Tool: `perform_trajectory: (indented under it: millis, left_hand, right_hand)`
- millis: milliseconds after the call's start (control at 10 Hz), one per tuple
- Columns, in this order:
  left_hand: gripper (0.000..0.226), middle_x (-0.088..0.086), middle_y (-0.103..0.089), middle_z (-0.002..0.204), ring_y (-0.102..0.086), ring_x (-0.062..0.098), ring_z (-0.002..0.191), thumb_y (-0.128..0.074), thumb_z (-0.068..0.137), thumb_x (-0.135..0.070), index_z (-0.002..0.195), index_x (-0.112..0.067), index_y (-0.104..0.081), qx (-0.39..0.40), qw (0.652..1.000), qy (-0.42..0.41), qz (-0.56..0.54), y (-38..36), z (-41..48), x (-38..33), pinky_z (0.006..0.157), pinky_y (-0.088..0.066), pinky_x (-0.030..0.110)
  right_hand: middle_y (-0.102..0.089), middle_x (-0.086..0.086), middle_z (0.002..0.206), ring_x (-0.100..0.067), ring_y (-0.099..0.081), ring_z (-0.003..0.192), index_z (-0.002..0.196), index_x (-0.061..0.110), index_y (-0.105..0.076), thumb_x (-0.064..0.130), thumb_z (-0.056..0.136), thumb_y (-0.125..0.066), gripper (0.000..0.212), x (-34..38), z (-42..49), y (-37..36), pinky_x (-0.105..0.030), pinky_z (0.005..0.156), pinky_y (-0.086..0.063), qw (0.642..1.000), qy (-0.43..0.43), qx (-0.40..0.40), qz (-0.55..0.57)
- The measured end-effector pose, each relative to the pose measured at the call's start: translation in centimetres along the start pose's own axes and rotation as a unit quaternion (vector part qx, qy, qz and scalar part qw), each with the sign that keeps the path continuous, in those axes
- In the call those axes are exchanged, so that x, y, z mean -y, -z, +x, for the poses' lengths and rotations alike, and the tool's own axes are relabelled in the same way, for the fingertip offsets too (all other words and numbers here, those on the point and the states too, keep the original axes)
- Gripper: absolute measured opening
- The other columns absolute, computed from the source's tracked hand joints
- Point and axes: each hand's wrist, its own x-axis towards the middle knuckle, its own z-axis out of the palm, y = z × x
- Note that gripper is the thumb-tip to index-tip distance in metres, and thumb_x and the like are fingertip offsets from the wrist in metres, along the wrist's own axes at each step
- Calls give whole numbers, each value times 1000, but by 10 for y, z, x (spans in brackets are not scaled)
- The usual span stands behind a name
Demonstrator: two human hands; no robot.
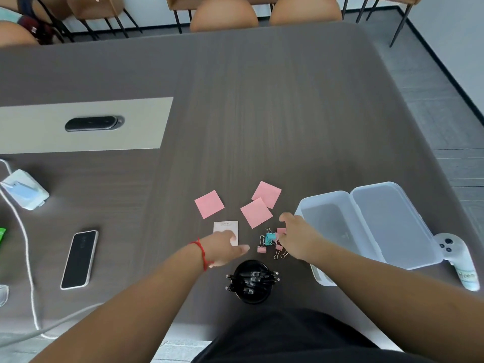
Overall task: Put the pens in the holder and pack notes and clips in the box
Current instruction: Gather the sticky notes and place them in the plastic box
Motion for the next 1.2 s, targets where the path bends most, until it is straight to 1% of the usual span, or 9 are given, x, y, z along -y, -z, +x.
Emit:
perform_trajectory:
  millis: [100,200,500,700,800,900,1000,1100,1200]
  left_hand:
    - [61,13,-44,139,-56,33,117,-57,87,-48,136,-16,-43,-84,992,3,-96,12,27,-3,97,-49,36]
    - [59,18,-44,131,-57,39,111,-65,82,-31,133,-11,-42,-123,973,76,-178,12,61,12,91,-54,43]
    - [76,16,-52,130,-52,33,122,-76,72,-42,126,0,-40,-202,935,229,-180,-27,116,23,97,-47,39]
    - [35,10,-68,104,-63,33,97,-69,76,-32,101,-10,-57,-195,916,184,-298,-35,129,37,78,-50,34]
    - [15,2,-56,75,-50,27,73,-61,80,-25,74,-13,-54,-191,911,124,-344,-33,133,48,61,-38,27]
    - [21,4,-52,74,-45,21,69,-68,77,-30,73,-12,-58,-223,842,89,-483,-12,137,56,64,-38,30]
    - [8,-5,-69,83,-63,18,80,-69,80,-27,73,-24,-66,-238,746,66,-618,21,140,65,79,-50,33]
    - [7,-1,-69,85,-63,21,82,-68,82,-23,75,-22,-65,-258,741,76,-616,40,148,77,70,-50,29]
    - [26,12,-68,102,-63,31,97,-76,72,-25,89,-8,-65,-285,787,153,-526,34,169,82,72,-51,32]
  right_hand:
    - [-50,-12,127,-29,-60,103,136,16,-39,21,91,-54,47,-4,16,-3,-30,76,-45,999,-17,-18,23]
    - [-50,-10,122,-27,-66,88,139,18,-37,22,87,-64,58,4,35,-6,-35,75,-56,999,-39,-32,21]
    - [-59,-10,112,-30,-61,101,116,12,-54,31,85,-62,37,26,120,-35,-39,82,-54,996,-66,-35,-55]
    - [-54,-10,118,-29,-56,110,121,11,-44,37,86,-66,49,33,138,-65,-40,85,-49,982,-104,-72,-138]
    - [-59,-10,116,-31,-59,109,117,10,-49,33,87,-65,42,30,143,-58,-40,85,-47,981,-178,-53,-59]
    - [-64,-10,105,-30,-60,91,110,12,-58,28,89,-56,27,21,146,-47,-35,76,-50,987,-157,-23,-13]
    - [-57,-8,94,-27,-50,83,111,10,-59,31,93,-51,28,16,145,-35,-31,69,-41,993,-115,-12,-29]
    - [-58,-5,91,-26,-53,82,110,9,-60,33,95,-50,30,16,147,-27,-30,70,-40,988,-135,-43,58]
    - [-63,-9,93,-28,-55,84,117,6,-61,34,97,-43,39,15,154,-25,-31,72,-42,952,-251,-62,162]
